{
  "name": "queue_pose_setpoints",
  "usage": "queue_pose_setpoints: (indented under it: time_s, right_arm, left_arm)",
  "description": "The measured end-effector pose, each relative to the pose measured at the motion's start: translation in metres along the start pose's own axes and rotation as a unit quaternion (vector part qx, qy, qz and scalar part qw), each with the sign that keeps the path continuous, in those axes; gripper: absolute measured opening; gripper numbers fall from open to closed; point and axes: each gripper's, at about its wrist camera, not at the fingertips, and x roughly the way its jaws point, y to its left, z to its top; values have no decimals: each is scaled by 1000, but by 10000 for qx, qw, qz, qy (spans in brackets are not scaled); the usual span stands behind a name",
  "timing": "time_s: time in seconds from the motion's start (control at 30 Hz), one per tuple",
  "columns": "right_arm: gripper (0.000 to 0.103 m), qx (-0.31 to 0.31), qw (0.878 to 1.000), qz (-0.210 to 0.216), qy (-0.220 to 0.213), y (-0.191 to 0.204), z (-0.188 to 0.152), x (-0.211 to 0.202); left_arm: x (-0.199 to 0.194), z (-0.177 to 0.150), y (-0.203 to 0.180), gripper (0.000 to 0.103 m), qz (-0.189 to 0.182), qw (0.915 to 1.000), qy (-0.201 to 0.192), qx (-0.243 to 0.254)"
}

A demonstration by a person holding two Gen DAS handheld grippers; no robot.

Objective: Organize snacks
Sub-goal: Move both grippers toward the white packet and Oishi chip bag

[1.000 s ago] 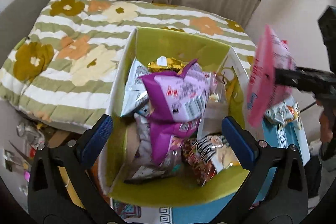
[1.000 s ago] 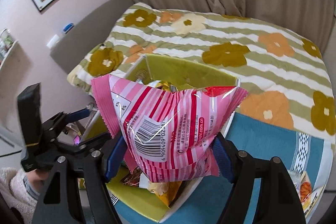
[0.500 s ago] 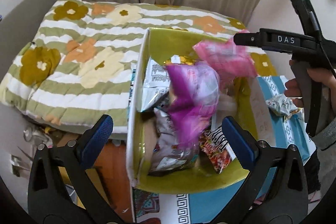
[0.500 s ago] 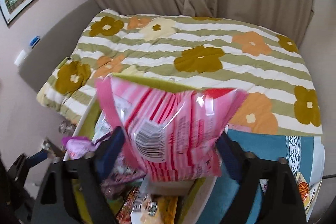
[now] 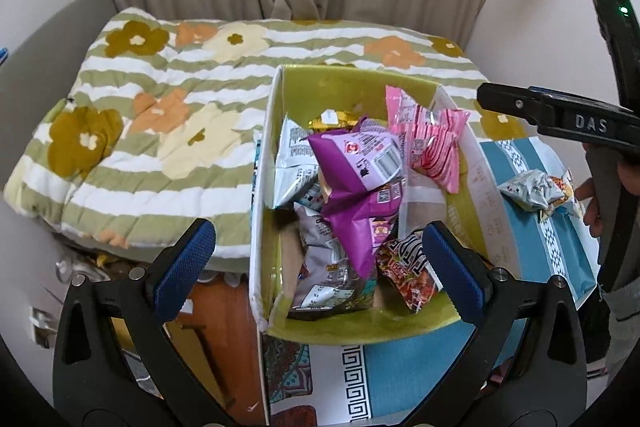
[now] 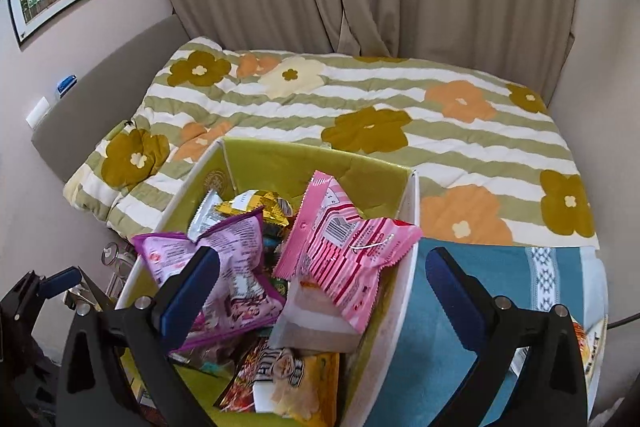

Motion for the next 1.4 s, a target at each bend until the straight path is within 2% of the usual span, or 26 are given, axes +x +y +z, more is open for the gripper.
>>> queue_pose_setpoints:
  time_s: [0.2,0.43,0.53,0.7,0.83,1.03,1.4]
  right_arm:
    - [103,-82,9993,-212,-304,9,-9,-39]
    - [103,197,9977,-375,-530,8,-33,-84]
    - [103,408,9959,-478,-644,1,-49,-103]
    - [103,676,9922,-741,-740,-14,-80,-136]
    - [103,839,9880,-1030,-784,-36,-102,-159]
    - [103,1026,9802,-1451,-873,-80,-132,-185]
    - [103,1203,9763,-1654,-710,-178,-155,-194]
  left_arm:
    - [-28,-3,-9,102,31,9997,-202,154]
    - [-64,-11,-27,102,70,9983,-475,335]
    - [-74,-14,-38,102,-22,9973,-593,429]
    - [-80,-17,-68,102,-393,9950,-652,654]
    - [-78,-19,-99,102,-674,9926,-634,785]
    - [-63,-18,-146,102,-866,9907,-514,910]
    - [-19,-2,-254,102,-1067,9897,-195,935]
